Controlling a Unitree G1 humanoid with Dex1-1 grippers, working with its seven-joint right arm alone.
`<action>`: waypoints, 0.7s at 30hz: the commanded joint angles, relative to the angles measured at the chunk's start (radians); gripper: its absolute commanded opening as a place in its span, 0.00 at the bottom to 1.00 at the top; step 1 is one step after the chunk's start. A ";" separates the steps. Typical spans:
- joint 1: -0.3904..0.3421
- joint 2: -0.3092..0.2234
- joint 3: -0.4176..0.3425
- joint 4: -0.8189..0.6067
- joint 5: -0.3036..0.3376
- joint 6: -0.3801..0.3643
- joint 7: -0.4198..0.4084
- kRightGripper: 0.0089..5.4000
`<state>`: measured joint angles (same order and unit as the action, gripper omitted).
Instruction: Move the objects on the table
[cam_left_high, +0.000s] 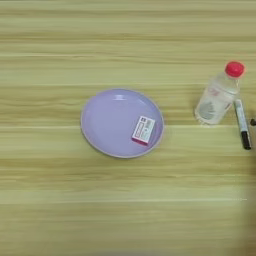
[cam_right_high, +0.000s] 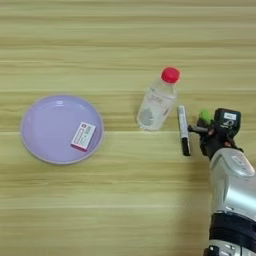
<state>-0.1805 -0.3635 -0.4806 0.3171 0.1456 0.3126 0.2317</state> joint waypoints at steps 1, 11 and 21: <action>-0.086 -0.083 0.019 0.049 -0.005 -0.074 0.015 0.14; -0.092 -0.097 0.050 0.109 0.002 -0.107 0.027 0.14; -0.084 -0.105 0.053 0.085 0.006 -0.110 0.021 0.28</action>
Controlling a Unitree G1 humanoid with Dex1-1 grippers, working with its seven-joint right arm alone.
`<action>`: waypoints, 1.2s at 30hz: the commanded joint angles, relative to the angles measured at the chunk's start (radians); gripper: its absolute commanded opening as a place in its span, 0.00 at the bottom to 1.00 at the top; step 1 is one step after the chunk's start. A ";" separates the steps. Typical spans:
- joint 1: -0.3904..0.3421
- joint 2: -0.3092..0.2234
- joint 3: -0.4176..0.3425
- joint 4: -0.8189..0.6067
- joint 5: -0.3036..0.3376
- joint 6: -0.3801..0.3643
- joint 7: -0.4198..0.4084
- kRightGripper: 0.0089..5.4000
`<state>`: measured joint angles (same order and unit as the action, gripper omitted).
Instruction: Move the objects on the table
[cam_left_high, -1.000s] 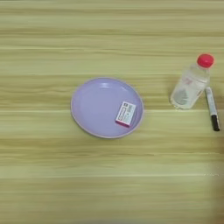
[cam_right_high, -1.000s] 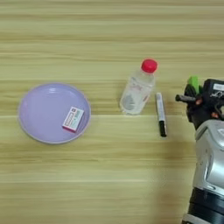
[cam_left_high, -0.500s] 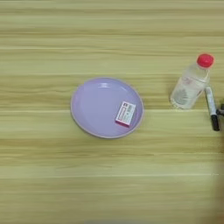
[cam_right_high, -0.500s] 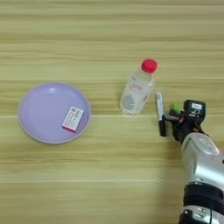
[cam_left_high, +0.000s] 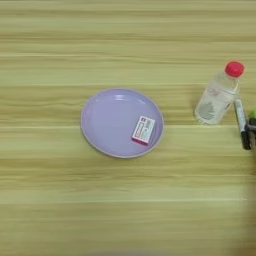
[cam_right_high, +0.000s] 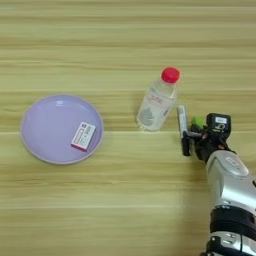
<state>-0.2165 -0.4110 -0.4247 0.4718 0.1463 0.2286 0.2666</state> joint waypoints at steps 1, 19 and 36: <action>-0.045 -0.057 -0.003 -0.082 0.005 -0.024 -0.016 0.30; 0.105 -0.012 0.008 -0.554 0.016 0.111 -0.053 0.62; 0.287 -0.008 0.053 -0.762 0.010 0.197 -0.009 0.99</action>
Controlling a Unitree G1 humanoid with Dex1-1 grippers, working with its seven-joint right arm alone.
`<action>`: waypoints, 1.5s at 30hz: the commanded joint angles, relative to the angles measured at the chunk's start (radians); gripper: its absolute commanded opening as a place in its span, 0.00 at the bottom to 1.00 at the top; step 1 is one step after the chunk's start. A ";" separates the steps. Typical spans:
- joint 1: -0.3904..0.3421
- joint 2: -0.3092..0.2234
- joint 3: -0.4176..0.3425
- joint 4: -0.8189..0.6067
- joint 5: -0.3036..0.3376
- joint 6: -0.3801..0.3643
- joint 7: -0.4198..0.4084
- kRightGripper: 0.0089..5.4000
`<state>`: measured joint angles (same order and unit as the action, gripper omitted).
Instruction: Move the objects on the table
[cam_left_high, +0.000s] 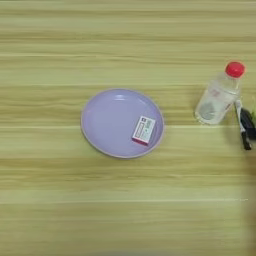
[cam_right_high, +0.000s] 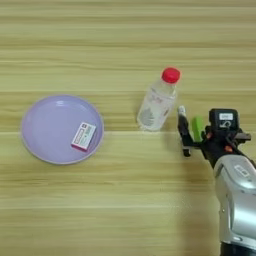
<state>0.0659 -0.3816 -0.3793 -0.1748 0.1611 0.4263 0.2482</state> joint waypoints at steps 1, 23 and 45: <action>0.021 -0.040 0.013 -0.137 -0.008 0.007 0.015 1.00; -0.029 0.038 0.130 -0.156 0.029 0.004 0.066 1.00; -0.289 0.046 0.150 0.202 -0.006 -0.149 0.033 1.00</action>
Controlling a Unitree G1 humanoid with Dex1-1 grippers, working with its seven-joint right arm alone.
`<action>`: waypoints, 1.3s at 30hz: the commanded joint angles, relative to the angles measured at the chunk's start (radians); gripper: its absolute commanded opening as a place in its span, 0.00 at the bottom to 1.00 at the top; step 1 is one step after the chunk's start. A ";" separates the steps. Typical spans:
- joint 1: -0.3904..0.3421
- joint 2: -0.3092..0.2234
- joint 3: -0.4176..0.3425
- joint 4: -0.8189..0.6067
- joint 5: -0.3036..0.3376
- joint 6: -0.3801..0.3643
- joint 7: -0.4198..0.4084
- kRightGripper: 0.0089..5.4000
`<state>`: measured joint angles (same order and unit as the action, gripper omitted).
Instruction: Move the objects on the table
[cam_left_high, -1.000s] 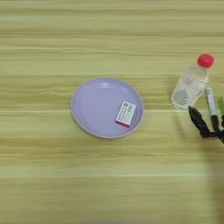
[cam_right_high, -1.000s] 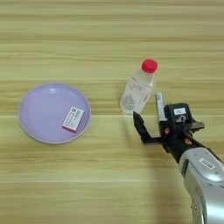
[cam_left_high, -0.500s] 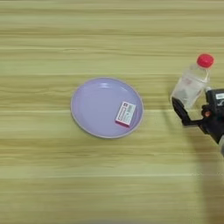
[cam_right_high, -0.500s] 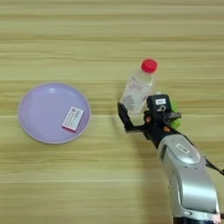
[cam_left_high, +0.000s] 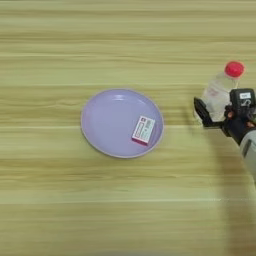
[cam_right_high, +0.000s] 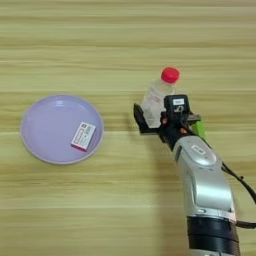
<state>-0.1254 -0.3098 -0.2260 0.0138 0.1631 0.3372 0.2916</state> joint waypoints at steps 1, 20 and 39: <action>-0.106 -0.025 -0.004 0.029 -0.008 -0.067 -0.010 1.00; -0.193 0.052 -0.004 0.206 0.005 -0.261 -0.052 0.72; -0.195 0.181 0.074 0.181 0.030 -0.207 -0.066 0.60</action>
<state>-0.2533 -0.1227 -0.1593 0.2082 0.1917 0.1446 0.2258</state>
